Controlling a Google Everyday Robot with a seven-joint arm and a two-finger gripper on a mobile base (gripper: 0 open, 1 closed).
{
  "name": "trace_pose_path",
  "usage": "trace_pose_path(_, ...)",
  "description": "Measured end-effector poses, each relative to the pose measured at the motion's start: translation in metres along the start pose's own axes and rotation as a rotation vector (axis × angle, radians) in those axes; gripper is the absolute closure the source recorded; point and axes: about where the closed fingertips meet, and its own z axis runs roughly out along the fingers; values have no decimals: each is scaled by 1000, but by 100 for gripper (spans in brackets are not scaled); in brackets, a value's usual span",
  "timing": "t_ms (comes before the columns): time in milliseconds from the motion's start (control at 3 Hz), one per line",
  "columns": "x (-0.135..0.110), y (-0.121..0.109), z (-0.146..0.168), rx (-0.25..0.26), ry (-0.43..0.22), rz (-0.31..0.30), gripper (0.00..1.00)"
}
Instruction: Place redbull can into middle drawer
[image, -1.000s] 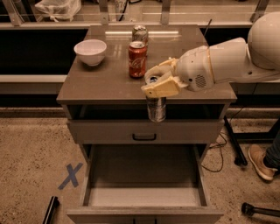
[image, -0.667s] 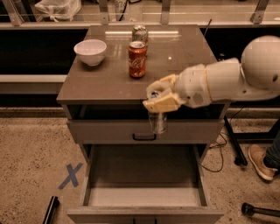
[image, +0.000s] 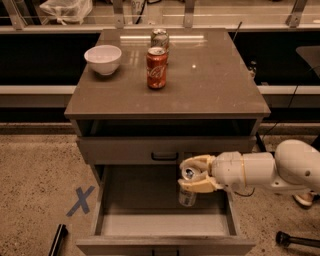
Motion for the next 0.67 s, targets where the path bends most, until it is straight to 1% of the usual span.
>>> trace_pose_path(333, 8, -1, 4, -5, -15, -7, 100)
trace_pose_path(667, 24, -7, 16, -12, -48, -22, 100)
